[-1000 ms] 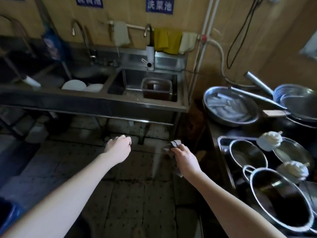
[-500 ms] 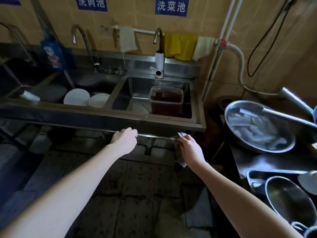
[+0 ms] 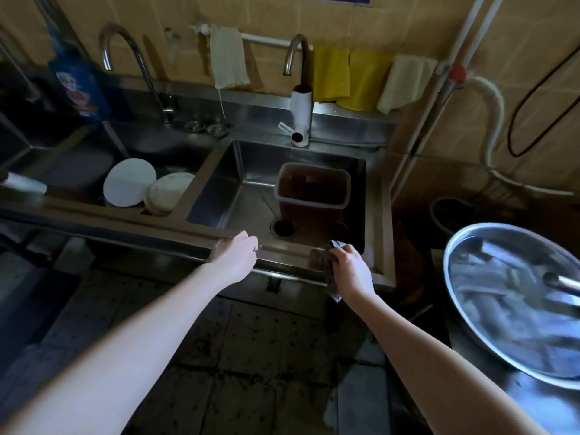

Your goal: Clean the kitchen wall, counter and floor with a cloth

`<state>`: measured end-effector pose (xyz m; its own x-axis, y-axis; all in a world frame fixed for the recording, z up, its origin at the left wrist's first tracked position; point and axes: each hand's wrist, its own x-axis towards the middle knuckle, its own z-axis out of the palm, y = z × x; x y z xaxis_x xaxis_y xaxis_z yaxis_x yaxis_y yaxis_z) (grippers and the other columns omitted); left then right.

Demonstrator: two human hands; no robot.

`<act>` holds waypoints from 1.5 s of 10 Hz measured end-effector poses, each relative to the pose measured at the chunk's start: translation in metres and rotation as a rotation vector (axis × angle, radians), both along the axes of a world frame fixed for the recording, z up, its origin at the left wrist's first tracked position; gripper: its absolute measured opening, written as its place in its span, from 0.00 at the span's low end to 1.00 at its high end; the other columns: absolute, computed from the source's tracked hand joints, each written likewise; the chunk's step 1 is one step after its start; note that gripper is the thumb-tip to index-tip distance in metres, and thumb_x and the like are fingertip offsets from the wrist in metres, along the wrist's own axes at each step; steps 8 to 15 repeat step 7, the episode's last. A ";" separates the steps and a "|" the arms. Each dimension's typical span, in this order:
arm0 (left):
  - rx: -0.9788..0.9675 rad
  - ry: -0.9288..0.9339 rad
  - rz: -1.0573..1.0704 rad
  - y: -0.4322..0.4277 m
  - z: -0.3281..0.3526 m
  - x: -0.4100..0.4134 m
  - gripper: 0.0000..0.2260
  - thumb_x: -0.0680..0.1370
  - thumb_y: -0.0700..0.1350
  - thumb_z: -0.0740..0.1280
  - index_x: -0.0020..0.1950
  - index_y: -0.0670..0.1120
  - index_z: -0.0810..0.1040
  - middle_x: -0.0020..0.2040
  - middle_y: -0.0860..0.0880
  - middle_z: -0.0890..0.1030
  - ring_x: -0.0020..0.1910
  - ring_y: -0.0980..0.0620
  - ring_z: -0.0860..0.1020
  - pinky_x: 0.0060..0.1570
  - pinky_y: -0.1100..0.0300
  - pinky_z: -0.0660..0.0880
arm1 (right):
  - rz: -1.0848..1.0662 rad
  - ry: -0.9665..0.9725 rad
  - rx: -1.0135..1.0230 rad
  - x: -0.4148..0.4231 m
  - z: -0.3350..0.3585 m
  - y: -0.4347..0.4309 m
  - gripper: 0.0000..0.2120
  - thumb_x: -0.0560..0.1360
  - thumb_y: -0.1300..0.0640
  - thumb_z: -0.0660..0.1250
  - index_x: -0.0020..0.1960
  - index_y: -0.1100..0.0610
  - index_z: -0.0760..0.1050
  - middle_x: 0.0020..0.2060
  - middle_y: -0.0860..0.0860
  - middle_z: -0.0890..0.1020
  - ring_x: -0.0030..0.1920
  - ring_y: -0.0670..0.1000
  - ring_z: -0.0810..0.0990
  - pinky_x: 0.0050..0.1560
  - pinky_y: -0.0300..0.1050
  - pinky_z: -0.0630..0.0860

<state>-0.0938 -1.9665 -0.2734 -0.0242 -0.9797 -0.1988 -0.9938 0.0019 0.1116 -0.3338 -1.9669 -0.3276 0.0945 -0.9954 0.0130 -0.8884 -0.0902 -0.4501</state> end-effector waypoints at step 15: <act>0.013 0.051 -0.067 -0.078 0.001 0.000 0.09 0.80 0.44 0.57 0.52 0.49 0.76 0.55 0.51 0.75 0.46 0.47 0.77 0.41 0.58 0.74 | -0.114 0.033 0.024 0.000 -0.005 -0.059 0.10 0.77 0.52 0.60 0.53 0.53 0.77 0.48 0.50 0.77 0.48 0.53 0.77 0.39 0.45 0.76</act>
